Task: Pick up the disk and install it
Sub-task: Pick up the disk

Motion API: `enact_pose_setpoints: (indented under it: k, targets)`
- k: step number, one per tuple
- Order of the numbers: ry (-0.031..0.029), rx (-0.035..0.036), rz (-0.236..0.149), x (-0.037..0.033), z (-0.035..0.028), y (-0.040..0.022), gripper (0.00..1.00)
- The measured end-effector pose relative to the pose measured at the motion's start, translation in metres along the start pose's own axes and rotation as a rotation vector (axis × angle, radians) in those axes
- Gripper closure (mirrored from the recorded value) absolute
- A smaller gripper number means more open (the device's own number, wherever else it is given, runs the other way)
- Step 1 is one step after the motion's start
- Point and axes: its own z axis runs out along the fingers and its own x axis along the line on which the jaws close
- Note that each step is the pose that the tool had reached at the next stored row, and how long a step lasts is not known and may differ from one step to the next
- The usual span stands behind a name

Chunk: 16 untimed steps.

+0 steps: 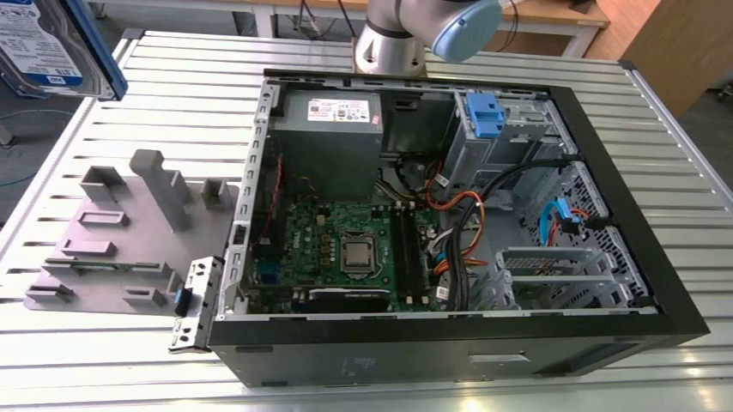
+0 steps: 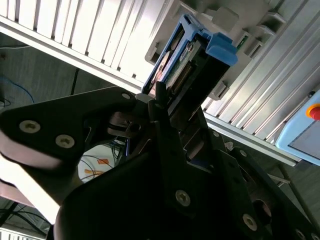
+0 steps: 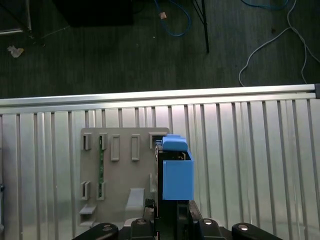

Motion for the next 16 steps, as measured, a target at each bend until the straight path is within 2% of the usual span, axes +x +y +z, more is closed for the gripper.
enact_pose_setpoints:
  k: [4, 7, 16]
  targets:
    - [0.0001, -0.0001, 0.000, 0.0000, -0.0001, -0.0002, 0.65]
    - [0.0001, -0.0002, 0.000, -0.0003, -0.0003, -0.0032, 0.65]
    - [0.0000, 0.0000, 0.000, -0.0018, -0.0010, -0.0234, 0.65]
